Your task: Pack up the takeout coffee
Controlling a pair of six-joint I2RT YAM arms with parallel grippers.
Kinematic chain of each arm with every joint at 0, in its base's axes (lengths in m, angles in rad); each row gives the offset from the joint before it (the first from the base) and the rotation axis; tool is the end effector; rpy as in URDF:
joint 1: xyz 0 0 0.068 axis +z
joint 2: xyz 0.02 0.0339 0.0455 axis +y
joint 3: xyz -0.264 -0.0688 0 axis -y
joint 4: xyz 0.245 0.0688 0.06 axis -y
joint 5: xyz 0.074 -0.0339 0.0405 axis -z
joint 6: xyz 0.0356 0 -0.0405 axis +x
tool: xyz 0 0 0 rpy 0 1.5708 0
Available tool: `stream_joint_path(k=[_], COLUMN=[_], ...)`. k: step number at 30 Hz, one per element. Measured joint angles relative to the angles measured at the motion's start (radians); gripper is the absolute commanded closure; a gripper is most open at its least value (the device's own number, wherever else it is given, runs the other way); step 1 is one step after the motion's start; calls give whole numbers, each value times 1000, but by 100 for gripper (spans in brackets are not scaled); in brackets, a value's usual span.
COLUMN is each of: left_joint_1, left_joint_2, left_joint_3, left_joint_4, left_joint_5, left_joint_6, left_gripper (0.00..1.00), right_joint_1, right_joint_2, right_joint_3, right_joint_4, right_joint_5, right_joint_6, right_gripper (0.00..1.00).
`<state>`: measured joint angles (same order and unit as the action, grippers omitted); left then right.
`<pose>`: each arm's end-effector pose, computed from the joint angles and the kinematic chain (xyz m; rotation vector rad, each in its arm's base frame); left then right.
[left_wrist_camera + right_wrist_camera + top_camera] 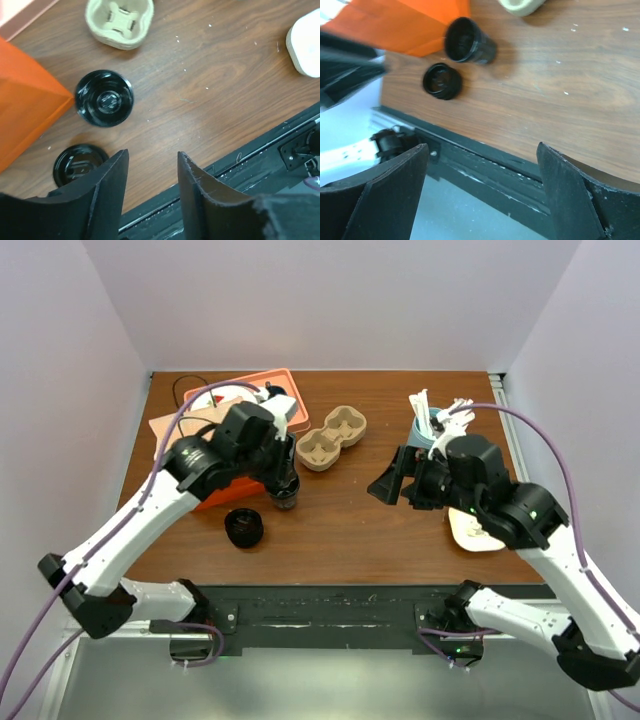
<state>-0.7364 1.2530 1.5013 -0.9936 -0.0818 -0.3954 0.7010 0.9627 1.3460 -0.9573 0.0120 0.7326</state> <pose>0.1803 -0.1595 0.4084 0.3589 2.3342 -0.4728 0.1271 0.1067 0.4179 0.0431 2.2597 0.7979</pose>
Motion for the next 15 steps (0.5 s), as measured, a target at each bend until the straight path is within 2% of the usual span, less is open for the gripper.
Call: stream_joint_path(k=[2, 6, 15], left_joint_1=[-6, -12, -12], left_joint_2=[29, 114, 286], left_joint_3=[-15, -42, -105], left_joint_4=[26, 70, 162], left_joint_5=[4, -4, -23], left_joint_6=[11, 39, 91], left_gripper=[60, 65, 74], right_joint_1=[0, 0, 0], right_joint_2=[-45, -91, -70], right_joint_3=[-35, -81, -114], right_joint_4=[24, 57, 72], right_joint_5=[-13, -49, -76], right_joint_6=[0, 0, -8], right_gripper=[8, 8, 7])
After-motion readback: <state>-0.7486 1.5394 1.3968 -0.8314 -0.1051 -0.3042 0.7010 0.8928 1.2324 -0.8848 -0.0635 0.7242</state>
